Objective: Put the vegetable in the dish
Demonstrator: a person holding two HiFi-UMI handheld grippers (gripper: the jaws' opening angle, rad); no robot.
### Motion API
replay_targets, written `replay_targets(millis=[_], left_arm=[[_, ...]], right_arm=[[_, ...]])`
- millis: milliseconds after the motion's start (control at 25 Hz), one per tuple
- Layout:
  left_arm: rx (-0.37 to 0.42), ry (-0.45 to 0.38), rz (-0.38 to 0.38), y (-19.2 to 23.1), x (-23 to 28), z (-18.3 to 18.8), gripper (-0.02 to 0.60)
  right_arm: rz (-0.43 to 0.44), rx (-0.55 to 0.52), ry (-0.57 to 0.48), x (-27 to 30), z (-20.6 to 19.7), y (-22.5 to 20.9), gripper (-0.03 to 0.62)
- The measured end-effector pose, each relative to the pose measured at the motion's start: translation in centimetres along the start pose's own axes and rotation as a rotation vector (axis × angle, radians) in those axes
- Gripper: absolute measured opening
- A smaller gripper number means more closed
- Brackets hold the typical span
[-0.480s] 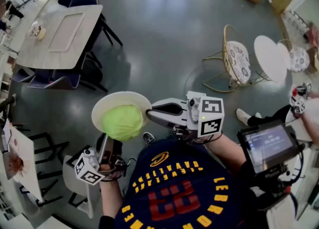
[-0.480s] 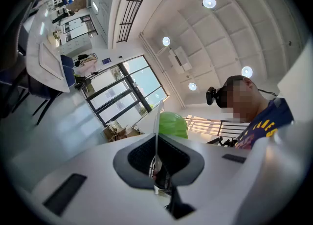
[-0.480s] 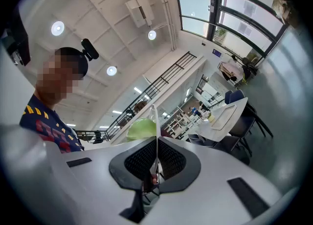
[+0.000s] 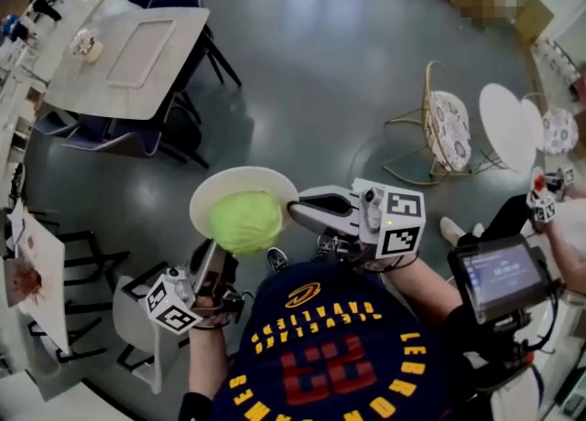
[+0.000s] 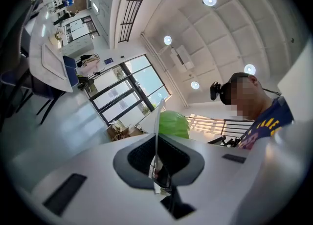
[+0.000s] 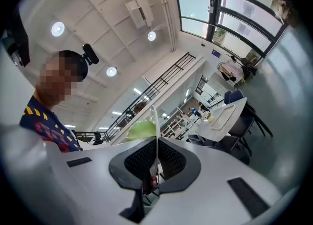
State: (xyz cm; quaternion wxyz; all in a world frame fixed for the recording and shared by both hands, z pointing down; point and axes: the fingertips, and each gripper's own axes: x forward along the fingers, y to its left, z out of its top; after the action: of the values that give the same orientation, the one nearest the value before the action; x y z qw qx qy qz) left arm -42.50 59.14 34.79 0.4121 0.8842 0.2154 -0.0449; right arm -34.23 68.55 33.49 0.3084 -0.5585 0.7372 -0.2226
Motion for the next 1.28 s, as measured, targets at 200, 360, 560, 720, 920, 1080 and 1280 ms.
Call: replay_targets(millis=[200,360,560,720,920,1080,1280], left_arm=[[-0.223,0.02,0.221,3.9,1.9,-3.1,0.012],[-0.465,0.017,0.358,6.3,0.7,-6.1,0.014],[-0.594,-0.043,0.421,8.0,0.1,-7.9,0.012],[-0.624,-0.085,0.457,8.4,0.4,-8.9,0.012],[-0.652,-0.116,0.488,9.5,0.7,-9.1,0.012],[-0.679,-0.126,0.498,11.7,1.1,-8.0,0.012],[-0.703,-0.111,0.476,16.0,1.2,-5.1,0.012]], right_arm=[[-0.17,0.308,0.039,-2.6,-1.4,-6.7,0.015],[-0.257,0.544,0.08,-3.8,-5.1,-9.9,0.015],[-0.277,0.648,0.097,-4.4,-6.7,-12.1,0.015],[-0.301,0.694,0.13,-5.2,-7.2,-13.4,0.015],[-0.299,0.71,0.159,-5.1,-7.0,-15.0,0.015],[-0.313,0.735,0.169,-3.6,-6.8,-17.0,0.015],[-0.345,0.72,0.16,0.0,-5.9,-20.0,0.015]])
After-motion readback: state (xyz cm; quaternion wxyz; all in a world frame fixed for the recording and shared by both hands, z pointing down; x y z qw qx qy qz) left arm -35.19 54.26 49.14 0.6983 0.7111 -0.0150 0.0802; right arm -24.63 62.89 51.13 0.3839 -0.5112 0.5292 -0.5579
